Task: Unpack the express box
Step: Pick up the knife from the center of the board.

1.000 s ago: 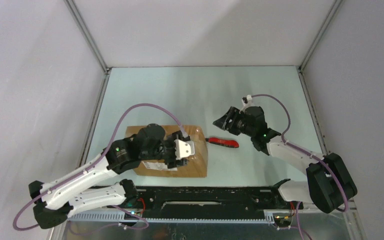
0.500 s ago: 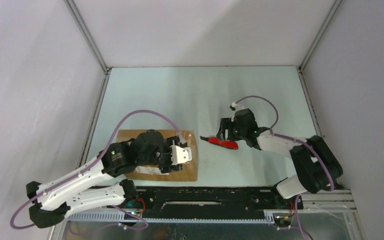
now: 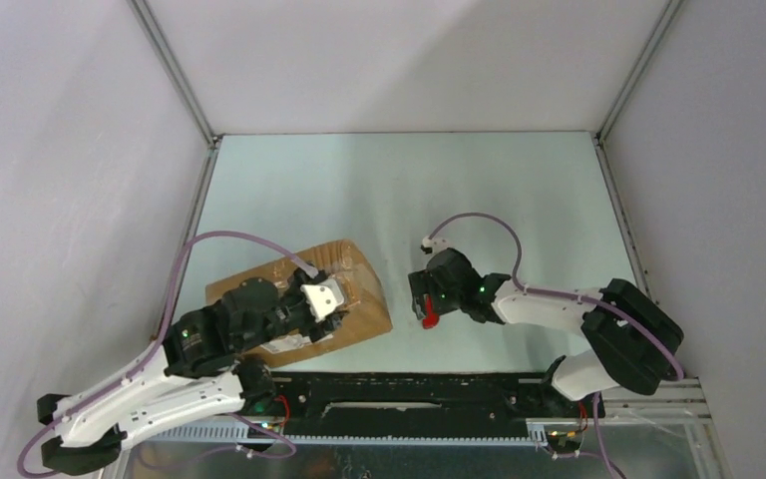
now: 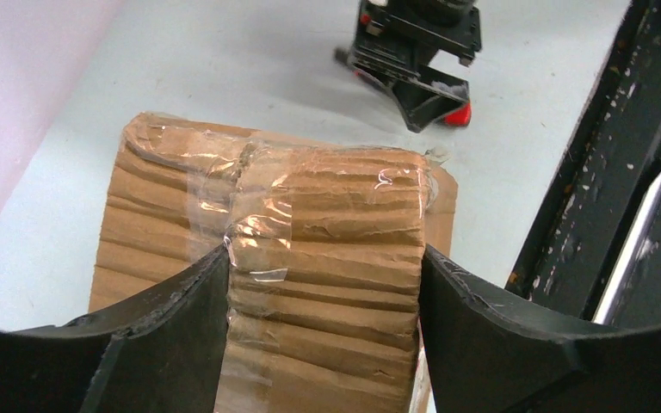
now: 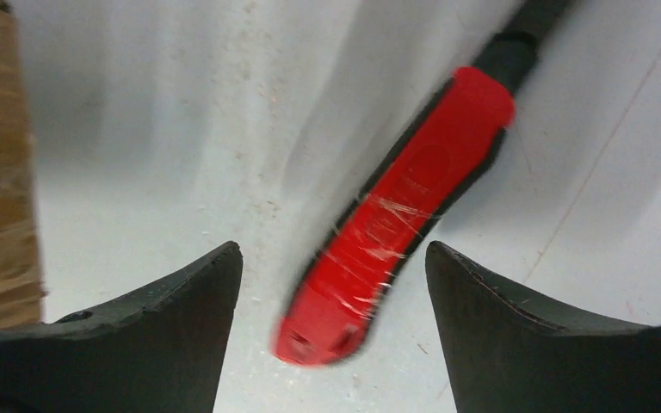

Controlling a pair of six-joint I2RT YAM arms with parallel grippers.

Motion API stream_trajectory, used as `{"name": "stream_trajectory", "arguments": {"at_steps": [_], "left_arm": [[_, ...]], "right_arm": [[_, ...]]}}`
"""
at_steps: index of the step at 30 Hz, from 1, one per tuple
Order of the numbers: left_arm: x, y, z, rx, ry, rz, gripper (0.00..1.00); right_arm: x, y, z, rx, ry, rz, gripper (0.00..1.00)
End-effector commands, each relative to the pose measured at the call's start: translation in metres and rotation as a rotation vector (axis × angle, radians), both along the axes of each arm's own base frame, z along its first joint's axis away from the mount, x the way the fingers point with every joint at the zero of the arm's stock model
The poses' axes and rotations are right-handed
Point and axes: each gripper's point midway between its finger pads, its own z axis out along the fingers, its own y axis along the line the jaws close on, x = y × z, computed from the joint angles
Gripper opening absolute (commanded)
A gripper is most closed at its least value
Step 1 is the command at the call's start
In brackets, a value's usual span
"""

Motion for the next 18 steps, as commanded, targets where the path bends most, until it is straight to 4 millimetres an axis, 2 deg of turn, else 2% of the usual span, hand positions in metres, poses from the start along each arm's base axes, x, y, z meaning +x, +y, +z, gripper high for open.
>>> {"name": "stream_trajectory", "arguments": {"at_steps": [1, 5, 8, 10, 13, 15, 18], "left_arm": [[0.01, -0.004, 0.019, -0.133, 0.015, 0.098, 0.74], [0.012, -0.008, 0.027, -0.172, 0.029, 0.118, 0.8], [0.012, -0.014, 0.029, -0.196, 0.054, 0.113, 0.83], [0.013, -0.016, 0.032, -0.208, 0.061, 0.122, 0.86], [0.014, -0.017, 0.046, -0.243, 0.07, 0.139, 0.97], [0.013, -0.017, 0.057, -0.253, 0.084, 0.145, 1.0], [0.011, -0.026, 0.074, -0.257, 0.137, 0.131, 1.0]], "right_arm": [[0.002, -0.028, -0.017, -0.165, -0.002, -0.084, 0.81], [0.002, -0.035, -0.038, -0.291, 0.063, -0.15, 0.69], [0.005, -0.025, -0.042, -0.326, 0.089, -0.179, 0.59], [0.005, -0.016, -0.043, -0.31, 0.104, -0.179, 0.4], [0.006, -0.024, -0.041, -0.297, 0.112, -0.177, 0.02], [0.01, -0.031, -0.029, -0.245, 0.105, -0.172, 0.0], [0.015, -0.032, 0.005, -0.11, 0.07, -0.144, 0.0]]}}
